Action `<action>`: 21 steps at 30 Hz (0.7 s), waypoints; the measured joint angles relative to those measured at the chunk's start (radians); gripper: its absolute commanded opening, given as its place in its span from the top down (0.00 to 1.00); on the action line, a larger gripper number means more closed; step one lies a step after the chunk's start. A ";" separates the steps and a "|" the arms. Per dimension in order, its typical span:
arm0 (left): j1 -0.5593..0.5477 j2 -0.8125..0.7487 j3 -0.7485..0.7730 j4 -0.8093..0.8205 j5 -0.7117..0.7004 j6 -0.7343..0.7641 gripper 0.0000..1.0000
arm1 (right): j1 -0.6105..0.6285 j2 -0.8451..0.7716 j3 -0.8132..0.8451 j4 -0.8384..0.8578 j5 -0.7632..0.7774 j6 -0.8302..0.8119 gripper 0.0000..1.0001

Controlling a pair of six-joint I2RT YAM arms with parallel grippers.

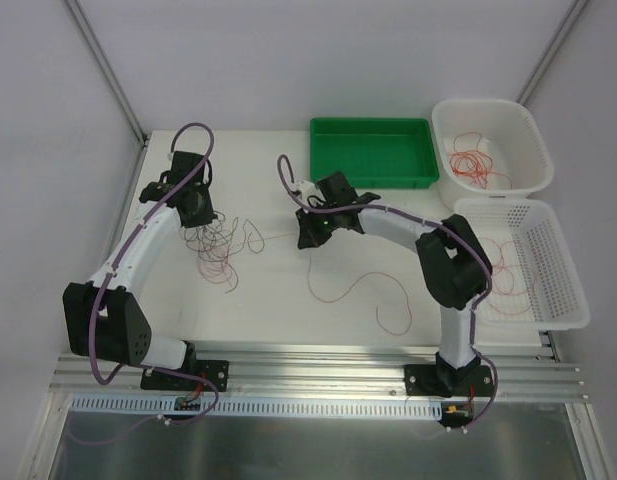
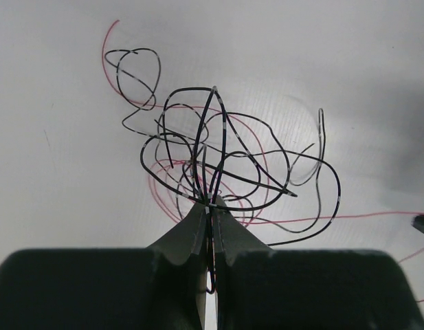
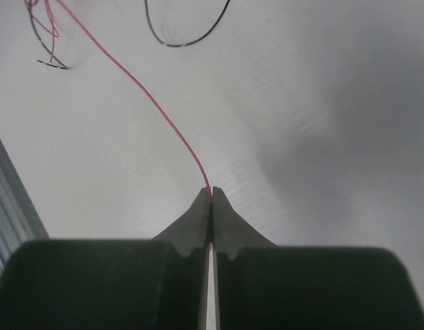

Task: Untangle the cables

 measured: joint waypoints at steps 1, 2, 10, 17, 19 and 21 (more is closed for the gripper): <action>0.006 0.000 0.000 0.000 0.000 0.001 1.00 | -0.012 -0.048 -0.037 -0.010 0.015 0.003 0.99; 0.008 0.000 0.000 0.000 -0.001 0.002 1.00 | -0.024 -0.104 -0.068 -0.027 0.034 0.007 0.99; 0.062 0.000 0.000 0.000 -0.018 0.003 1.00 | -0.057 -0.623 -0.146 -0.183 0.228 0.014 0.99; 0.071 0.046 0.000 0.000 -0.029 0.018 1.00 | -0.056 -0.959 -0.129 -0.292 0.353 0.031 0.99; 0.071 0.065 0.000 -0.001 -0.027 0.021 1.00 | -0.056 -1.007 -0.122 -0.315 0.385 0.041 0.99; 0.071 0.071 0.000 -0.001 -0.024 0.023 1.00 | -0.056 -1.030 -0.122 -0.330 0.417 0.051 0.99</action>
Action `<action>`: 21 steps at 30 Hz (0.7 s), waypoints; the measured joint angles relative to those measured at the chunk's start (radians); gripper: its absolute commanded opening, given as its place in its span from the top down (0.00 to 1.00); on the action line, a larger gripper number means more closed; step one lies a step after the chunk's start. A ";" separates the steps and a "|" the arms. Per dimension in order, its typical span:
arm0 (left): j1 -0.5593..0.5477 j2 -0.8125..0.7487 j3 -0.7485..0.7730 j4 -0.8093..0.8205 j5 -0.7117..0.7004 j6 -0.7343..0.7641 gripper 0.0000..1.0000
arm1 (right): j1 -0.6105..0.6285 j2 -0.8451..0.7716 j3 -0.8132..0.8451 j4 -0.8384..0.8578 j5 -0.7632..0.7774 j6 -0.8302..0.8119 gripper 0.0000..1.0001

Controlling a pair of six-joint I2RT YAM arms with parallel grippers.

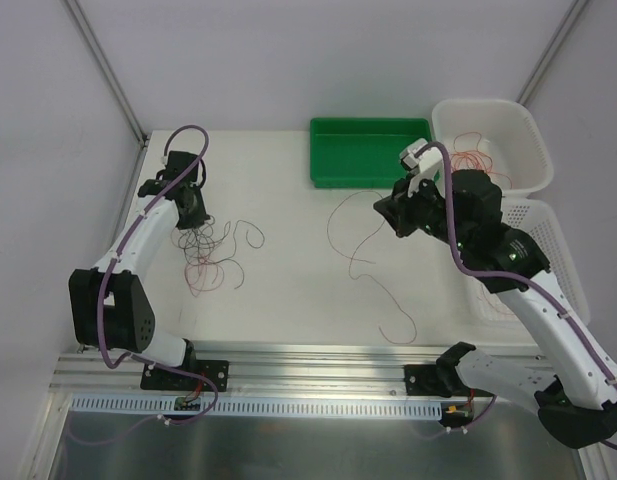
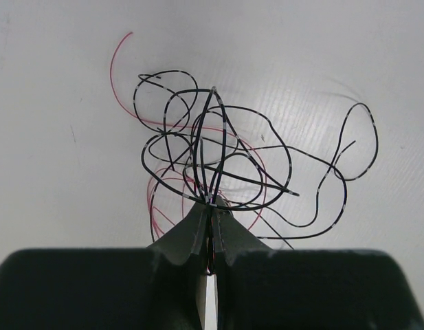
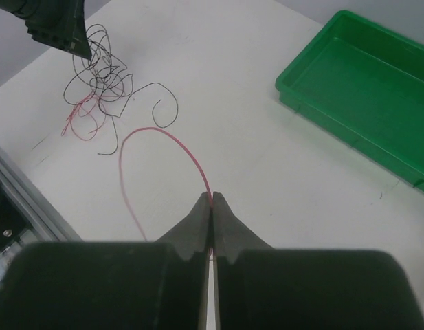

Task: Untangle the cables

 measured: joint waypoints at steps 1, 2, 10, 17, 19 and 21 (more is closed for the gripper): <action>0.000 0.000 0.000 0.000 0.001 0.000 1.00 | 0.000 -0.005 -0.005 -0.003 0.019 0.010 0.99; 0.000 0.000 0.000 0.001 0.002 0.000 1.00 | 0.000 -0.007 -0.016 -0.001 0.035 0.017 0.99; 0.000 -0.001 0.000 0.001 0.036 0.002 1.00 | 0.000 -0.010 -0.357 0.014 0.200 0.153 0.99; 0.000 -0.001 0.000 0.001 0.091 0.002 1.00 | 0.004 -0.080 -0.594 -0.021 0.248 0.281 0.94; 0.000 -0.001 0.000 0.001 0.105 0.002 1.00 | 0.014 -0.085 -0.621 -0.034 0.261 0.308 0.92; 0.000 -0.001 0.000 0.001 0.113 0.002 1.00 | 0.034 -0.080 -0.642 -0.039 0.276 0.338 0.92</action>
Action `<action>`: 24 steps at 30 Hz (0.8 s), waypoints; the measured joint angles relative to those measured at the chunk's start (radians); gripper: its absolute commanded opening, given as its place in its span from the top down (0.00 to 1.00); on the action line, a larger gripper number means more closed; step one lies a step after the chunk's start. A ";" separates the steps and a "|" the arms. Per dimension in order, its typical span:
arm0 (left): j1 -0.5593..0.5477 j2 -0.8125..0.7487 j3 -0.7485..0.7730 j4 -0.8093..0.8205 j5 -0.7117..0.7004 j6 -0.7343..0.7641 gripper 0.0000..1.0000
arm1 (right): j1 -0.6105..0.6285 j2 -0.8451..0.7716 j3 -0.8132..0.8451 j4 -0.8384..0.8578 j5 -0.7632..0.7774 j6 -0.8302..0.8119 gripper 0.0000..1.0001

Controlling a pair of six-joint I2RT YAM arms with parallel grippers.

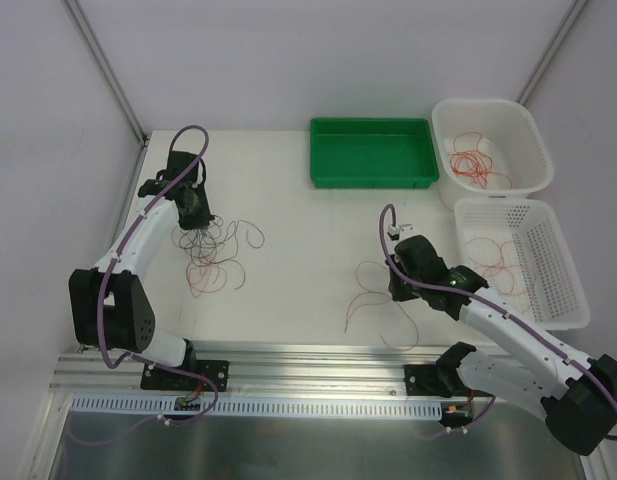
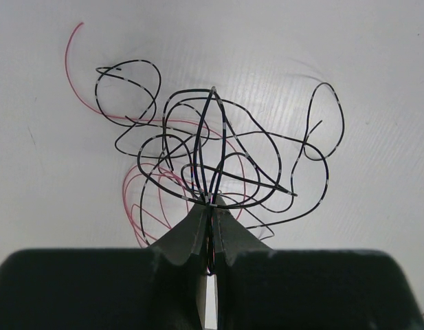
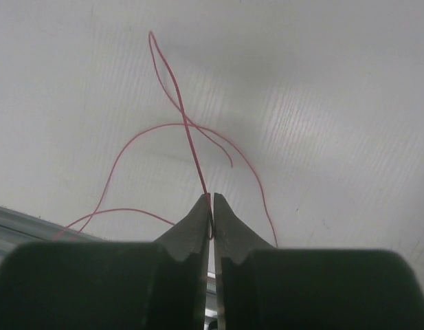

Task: Untangle the cables

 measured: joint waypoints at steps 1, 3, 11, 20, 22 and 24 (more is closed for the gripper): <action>0.000 0.000 0.000 0.000 0.002 0.000 1.00 | 0.012 0.006 -0.009 -0.001 0.005 0.016 0.92; 0.000 0.000 0.000 0.000 0.009 0.000 1.00 | 0.037 0.027 -0.022 -0.001 0.020 0.043 0.92; 0.000 0.000 0.000 0.000 0.019 0.000 1.00 | 0.143 0.196 -0.037 -0.011 0.124 0.158 0.91; 0.000 0.000 0.000 0.000 0.025 0.000 1.00 | 0.186 0.285 -0.037 -0.015 0.209 0.229 0.59; 0.000 0.000 0.000 0.000 0.025 0.000 1.00 | 0.188 0.295 -0.037 -0.016 0.222 0.233 0.58; 0.000 0.000 0.000 0.000 0.025 0.000 1.00 | 0.190 0.308 -0.037 -0.017 0.239 0.239 0.54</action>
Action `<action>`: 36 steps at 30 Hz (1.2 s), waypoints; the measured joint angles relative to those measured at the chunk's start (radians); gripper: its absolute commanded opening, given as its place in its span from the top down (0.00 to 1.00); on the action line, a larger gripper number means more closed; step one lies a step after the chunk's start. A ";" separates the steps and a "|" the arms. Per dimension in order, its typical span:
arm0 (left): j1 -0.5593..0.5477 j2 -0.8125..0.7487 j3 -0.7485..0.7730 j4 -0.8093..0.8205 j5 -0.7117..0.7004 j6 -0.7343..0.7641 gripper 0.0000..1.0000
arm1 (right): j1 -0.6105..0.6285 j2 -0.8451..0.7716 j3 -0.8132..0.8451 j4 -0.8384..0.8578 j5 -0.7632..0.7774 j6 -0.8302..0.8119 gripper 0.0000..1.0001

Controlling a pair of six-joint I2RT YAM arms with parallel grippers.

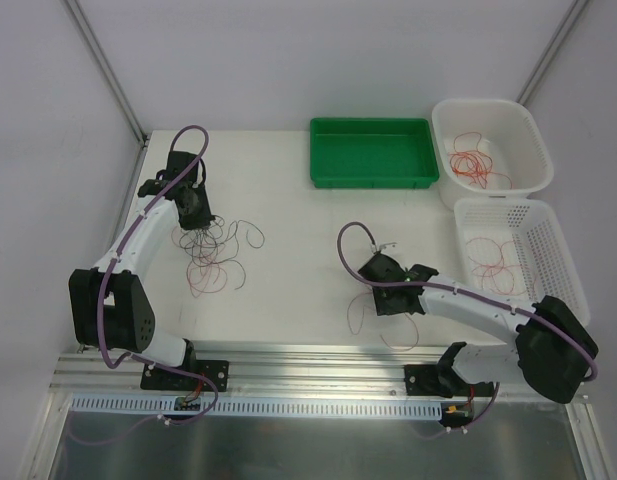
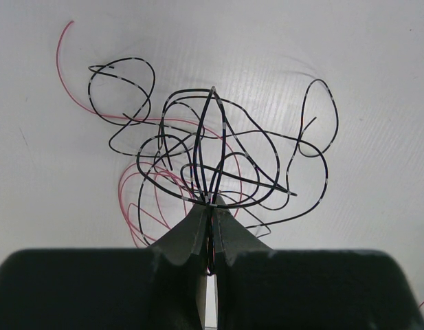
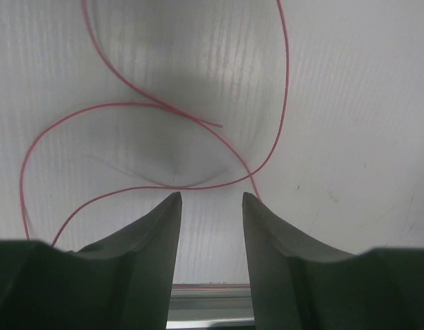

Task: Untangle the cables

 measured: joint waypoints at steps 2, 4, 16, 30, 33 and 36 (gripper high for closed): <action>0.000 0.000 0.000 0.000 0.000 0.000 1.00 | 0.000 0.011 0.000 -0.005 0.014 0.013 0.52; 0.000 0.000 0.000 0.000 0.000 0.000 1.00 | 0.001 0.020 0.000 -0.015 0.032 0.027 0.48; 0.000 0.000 0.000 0.000 0.001 0.000 1.00 | 0.012 -0.051 0.013 -0.068 0.044 0.056 0.42; 0.000 0.000 0.000 0.000 0.002 0.000 1.00 | 0.177 -0.153 0.147 -0.136 0.015 0.103 0.12; 0.000 0.000 0.000 0.000 0.003 0.000 1.00 | 0.222 -0.064 0.184 -0.149 0.021 0.127 0.11; 0.000 0.000 0.000 0.000 0.009 0.000 1.00 | 0.256 0.056 0.233 -0.158 0.039 0.146 0.12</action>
